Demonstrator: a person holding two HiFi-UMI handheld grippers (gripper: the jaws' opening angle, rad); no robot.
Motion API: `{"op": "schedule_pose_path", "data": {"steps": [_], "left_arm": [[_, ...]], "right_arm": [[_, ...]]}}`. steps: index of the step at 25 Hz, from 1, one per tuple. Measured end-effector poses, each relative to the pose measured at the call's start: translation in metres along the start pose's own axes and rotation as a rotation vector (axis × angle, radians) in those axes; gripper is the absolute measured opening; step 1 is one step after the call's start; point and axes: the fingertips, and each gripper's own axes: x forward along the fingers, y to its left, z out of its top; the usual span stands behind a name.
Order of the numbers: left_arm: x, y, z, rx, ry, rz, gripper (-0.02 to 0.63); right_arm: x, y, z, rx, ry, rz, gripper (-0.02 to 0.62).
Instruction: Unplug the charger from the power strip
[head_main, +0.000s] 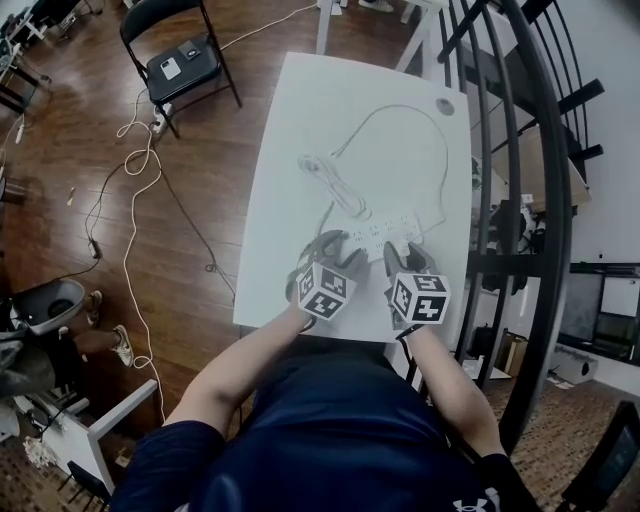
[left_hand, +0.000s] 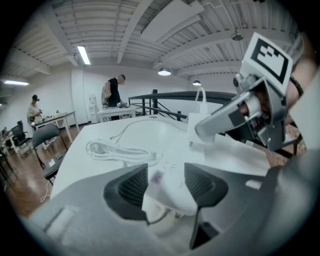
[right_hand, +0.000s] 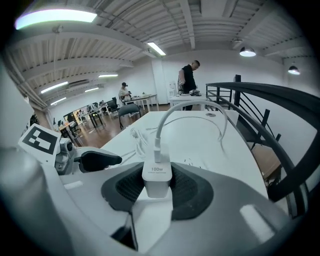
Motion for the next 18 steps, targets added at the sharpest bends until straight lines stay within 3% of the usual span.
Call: {"op": "schedule_pose_path", "data": {"steps": [4, 8, 13, 18], "left_arm": [[-0.026, 0.004, 0.014, -0.087, -0.064, 0.0, 0.23], [-0.054, -0.001, 0.028, -0.065, -0.118, -0.013, 0.222], [-0.081, -0.007, 0.031, -0.118, -0.126, -0.042, 0.198], [-0.088, -0.014, 0.033, -0.145, -0.111, -0.061, 0.187]], "right_arm": [[-0.021, -0.013, -0.001, 0.161, -0.014, 0.032, 0.143], [-0.045, -0.02, -0.002, 0.331, -0.034, 0.094, 0.143], [-0.069, -0.028, -0.005, 0.569, -0.077, 0.191, 0.143], [-0.082, -0.05, -0.023, 0.706, -0.099, 0.19, 0.143]]}}
